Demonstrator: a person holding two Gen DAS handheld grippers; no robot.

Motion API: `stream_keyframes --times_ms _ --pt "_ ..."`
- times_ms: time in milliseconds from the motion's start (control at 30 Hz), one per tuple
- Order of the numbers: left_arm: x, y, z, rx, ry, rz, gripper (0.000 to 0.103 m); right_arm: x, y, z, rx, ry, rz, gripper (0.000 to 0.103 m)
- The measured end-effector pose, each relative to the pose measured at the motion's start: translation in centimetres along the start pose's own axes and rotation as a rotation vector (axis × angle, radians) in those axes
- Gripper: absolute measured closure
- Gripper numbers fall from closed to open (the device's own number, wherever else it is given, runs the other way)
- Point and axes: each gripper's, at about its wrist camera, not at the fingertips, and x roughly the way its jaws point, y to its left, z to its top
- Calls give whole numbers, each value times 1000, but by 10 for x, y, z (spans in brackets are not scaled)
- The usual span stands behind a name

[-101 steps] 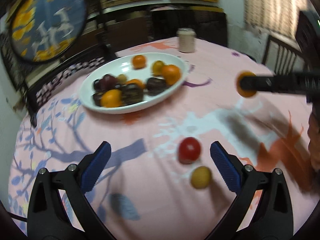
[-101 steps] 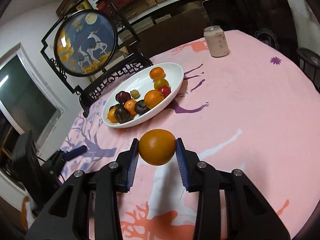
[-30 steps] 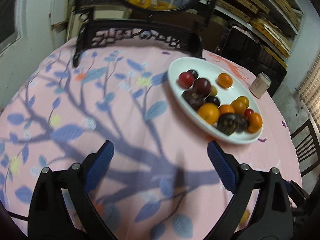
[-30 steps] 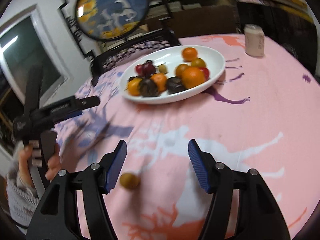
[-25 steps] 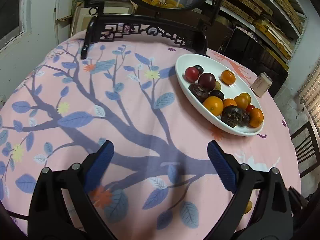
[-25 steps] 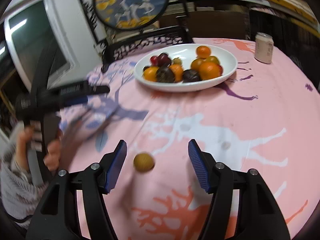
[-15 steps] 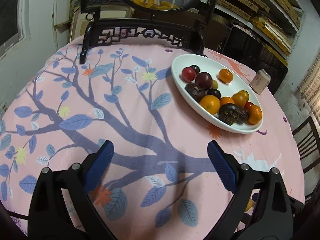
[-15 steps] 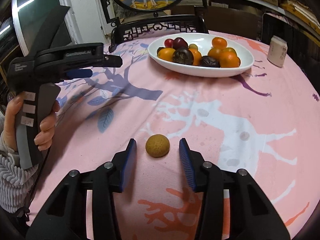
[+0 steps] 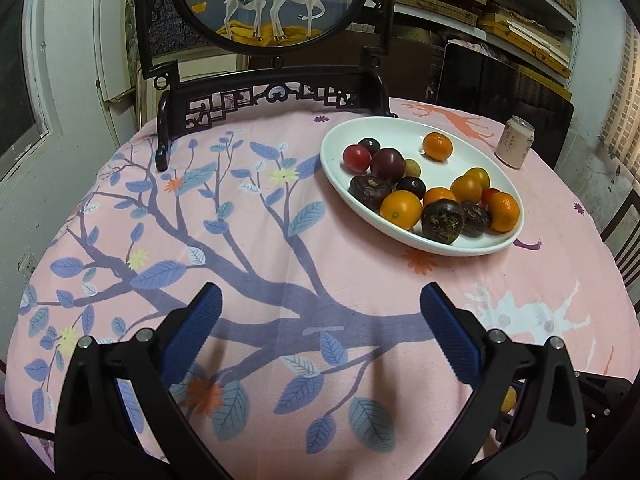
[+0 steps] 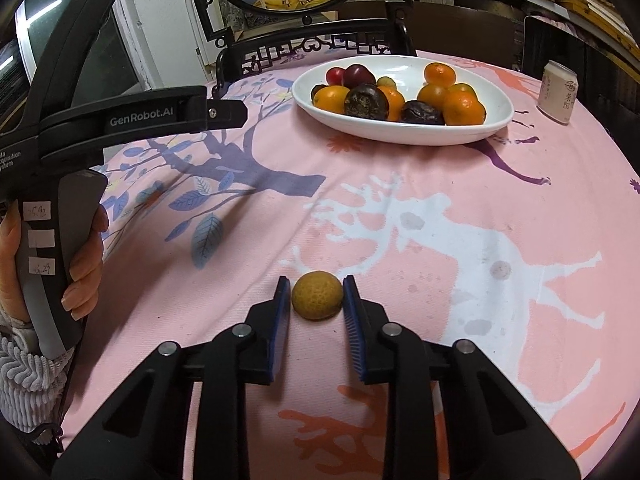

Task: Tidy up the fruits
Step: 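Carry the small fruit onto the white plate and open the right tool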

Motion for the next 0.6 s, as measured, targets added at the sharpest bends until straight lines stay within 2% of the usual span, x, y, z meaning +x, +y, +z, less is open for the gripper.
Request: stream_keyframes --times_ms 300,500,600 --pt "3 -5 -2 20 13 1 2 -10 -14 2 39 -46 -35 76" --pt "4 -17 -7 78 10 -9 2 -18 -25 6 82 -85 -43 76" --pt "0 -23 -3 87 -16 -54 2 -27 -32 13 119 -120 -30 76"
